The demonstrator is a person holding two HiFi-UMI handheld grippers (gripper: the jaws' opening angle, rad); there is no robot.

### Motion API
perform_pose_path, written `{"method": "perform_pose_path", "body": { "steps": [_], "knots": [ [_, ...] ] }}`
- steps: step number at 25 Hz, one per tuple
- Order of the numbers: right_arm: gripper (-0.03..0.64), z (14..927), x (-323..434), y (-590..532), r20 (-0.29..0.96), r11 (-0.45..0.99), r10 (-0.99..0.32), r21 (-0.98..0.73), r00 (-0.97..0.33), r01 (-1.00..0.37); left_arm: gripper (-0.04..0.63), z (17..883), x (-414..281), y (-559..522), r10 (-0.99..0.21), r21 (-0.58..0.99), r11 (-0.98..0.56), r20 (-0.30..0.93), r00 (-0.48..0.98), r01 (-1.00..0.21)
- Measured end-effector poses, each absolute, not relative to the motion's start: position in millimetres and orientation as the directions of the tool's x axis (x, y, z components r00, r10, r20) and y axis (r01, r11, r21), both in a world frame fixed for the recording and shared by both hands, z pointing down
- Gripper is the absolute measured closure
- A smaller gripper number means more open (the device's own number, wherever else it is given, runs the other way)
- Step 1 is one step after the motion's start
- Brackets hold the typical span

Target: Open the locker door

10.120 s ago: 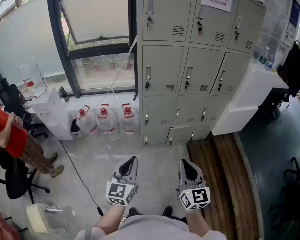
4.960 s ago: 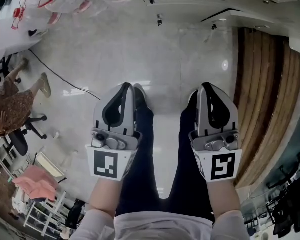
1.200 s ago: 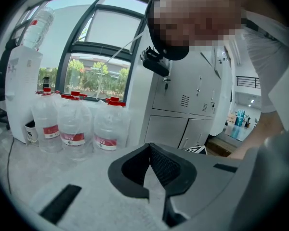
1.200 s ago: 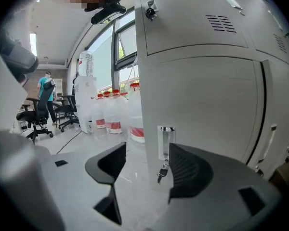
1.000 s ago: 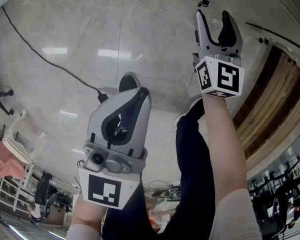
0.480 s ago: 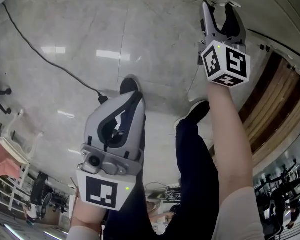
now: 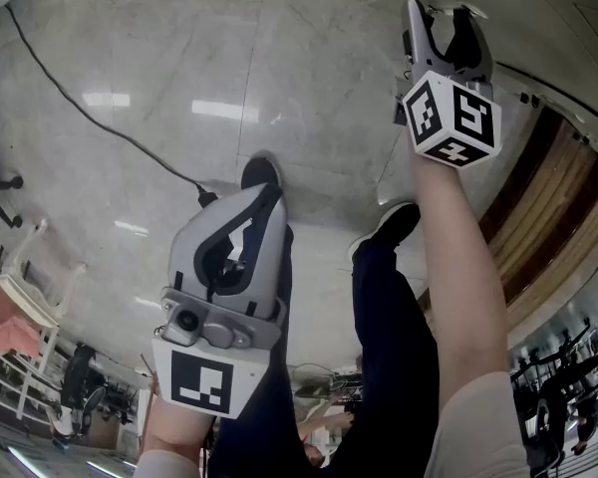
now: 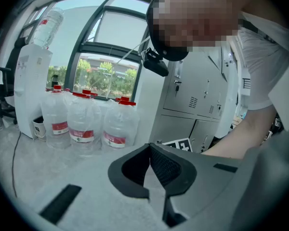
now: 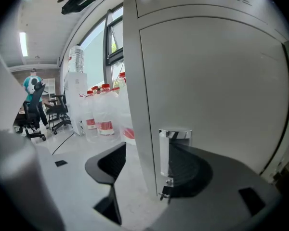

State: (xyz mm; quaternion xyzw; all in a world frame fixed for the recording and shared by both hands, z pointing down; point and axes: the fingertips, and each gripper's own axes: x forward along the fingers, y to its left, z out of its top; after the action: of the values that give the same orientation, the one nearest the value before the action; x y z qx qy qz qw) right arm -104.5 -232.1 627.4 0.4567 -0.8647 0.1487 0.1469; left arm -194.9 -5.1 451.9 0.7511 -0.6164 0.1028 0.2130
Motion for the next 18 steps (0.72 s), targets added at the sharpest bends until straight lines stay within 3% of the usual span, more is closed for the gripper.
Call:
{"method": "perform_pose_path", "body": {
  "steps": [18],
  "knots": [
    [0.367,628,-90,-187,0.419,0.547,-0.730,-0.117,-0.540,-0.829,0.586,440,-182,-12,-0.880,0.204,-0.188,0.399,0.257,-0.961]
  ]
}}
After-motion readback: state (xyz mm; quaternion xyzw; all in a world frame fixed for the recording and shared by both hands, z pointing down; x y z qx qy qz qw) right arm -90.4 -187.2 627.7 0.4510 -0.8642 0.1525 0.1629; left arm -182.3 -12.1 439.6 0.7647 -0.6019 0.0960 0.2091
